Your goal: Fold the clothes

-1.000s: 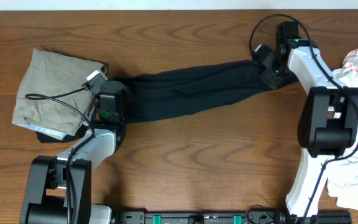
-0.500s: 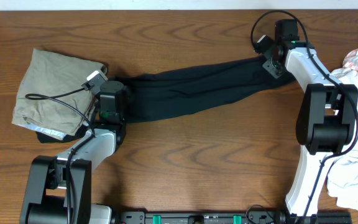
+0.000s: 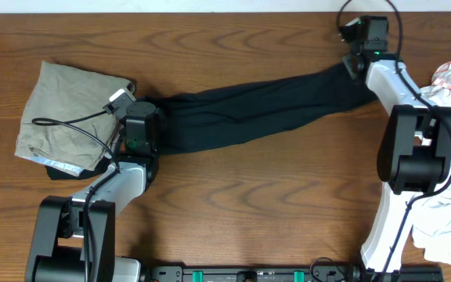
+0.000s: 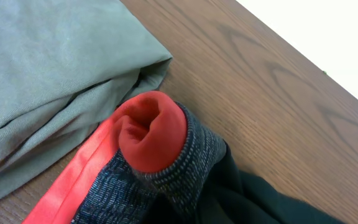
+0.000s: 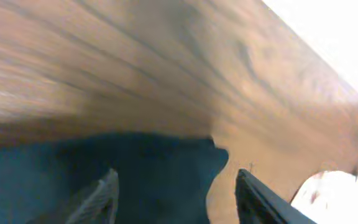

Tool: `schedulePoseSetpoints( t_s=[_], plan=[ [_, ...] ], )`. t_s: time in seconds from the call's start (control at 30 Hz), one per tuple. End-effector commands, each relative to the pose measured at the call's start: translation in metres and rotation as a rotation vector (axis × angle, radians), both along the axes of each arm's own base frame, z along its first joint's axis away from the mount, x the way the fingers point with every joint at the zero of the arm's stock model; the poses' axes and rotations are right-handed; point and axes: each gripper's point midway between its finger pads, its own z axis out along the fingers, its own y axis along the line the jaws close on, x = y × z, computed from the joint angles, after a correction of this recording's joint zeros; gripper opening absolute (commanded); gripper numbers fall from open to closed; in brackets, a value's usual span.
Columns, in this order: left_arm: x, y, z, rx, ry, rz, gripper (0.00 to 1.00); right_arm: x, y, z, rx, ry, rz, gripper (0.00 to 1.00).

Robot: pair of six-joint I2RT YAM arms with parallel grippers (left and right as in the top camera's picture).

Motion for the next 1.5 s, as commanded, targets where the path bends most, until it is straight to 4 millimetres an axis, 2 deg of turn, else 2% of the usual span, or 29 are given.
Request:
schedulePoseSetpoints(
  t_s=[0.0,0.13,0.27,0.4,0.57,0.7,0.87,1.1,1.27,1.47],
  plan=[
    [0.005,0.006,0.006,0.032,-0.006,0.013,0.06,-0.013,-0.02,-0.003,0.055,-0.002,-0.154,0.63],
    [0.003,0.006,0.004,0.033,0.003,0.013,0.06,-0.033,-0.02,-0.018,0.123,0.068,-0.22,0.63],
    [0.003,0.006,0.004,0.033,0.003,0.013,0.06,-0.05,-0.006,-0.033,0.253,0.145,-0.234,0.56],
    [0.003,0.006,0.004,0.033,0.003,0.013,0.06,-0.053,0.0,-0.037,0.364,0.141,-0.282,0.55],
    [0.003,0.006,0.004,0.033,0.003,0.013,0.06,-0.061,-0.009,-0.039,0.406,0.132,-0.401,0.52],
    [0.003,0.006,0.004,0.033,0.003,0.013,0.06,-0.063,-0.02,-0.038,0.476,0.084,-0.526,0.54],
    [0.003,0.006,0.004,0.033,0.003,0.013,0.07,-0.056,-0.026,-0.029,0.599,0.038,-0.547,0.56],
    [0.003,0.006,0.004,0.033,0.003,0.013,0.06,-0.059,-0.036,-0.025,0.72,0.029,-0.578,0.51],
    [0.003,0.006,0.004,0.033,0.004,0.013,0.07,-0.059,-0.037,-0.025,0.732,0.026,-0.589,0.5],
    [0.003,0.006,0.003,0.033,0.007,0.013,0.07,-0.054,-0.038,-0.023,0.732,0.005,-0.581,0.41]
  ],
)
